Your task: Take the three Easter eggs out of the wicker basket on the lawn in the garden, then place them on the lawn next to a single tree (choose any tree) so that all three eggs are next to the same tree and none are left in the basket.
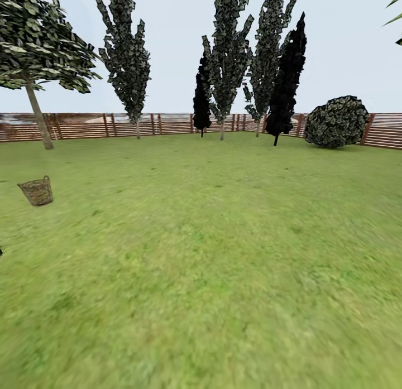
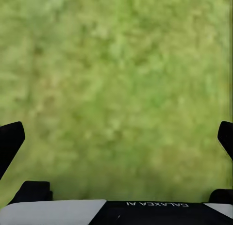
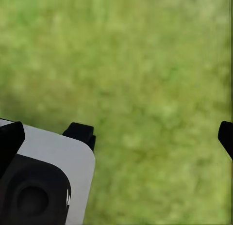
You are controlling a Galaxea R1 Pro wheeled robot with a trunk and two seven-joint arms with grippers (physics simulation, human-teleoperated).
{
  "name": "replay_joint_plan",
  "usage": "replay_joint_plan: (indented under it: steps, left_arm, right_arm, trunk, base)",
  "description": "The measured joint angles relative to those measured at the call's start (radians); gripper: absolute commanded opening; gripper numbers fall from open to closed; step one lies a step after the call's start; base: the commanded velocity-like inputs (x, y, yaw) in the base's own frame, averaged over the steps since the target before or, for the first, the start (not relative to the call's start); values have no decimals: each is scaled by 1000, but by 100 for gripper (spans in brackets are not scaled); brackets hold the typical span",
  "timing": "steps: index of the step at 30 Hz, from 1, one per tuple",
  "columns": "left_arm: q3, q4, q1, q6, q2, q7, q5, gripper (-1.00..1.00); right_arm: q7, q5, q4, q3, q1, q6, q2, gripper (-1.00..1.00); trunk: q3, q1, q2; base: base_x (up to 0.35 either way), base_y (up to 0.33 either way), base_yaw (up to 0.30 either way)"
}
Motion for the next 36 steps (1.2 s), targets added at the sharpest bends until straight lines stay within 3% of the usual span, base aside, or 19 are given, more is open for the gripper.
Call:
replay_joint_plan:
  steps: [12,36]
  left_arm:
    - [0,0,0,0,0,0,0,100]
    - [0,0,0,0,0,-1,0,100]
  right_arm:
    - [0,0,0,0,0,0,1,100]
    - [0,0,0,1,0,0,1,100]
  trunk:
    - [0,0,0]
    - [0,0,0]
  base:
    - [335,-121,54]
    - [335,-121,255]
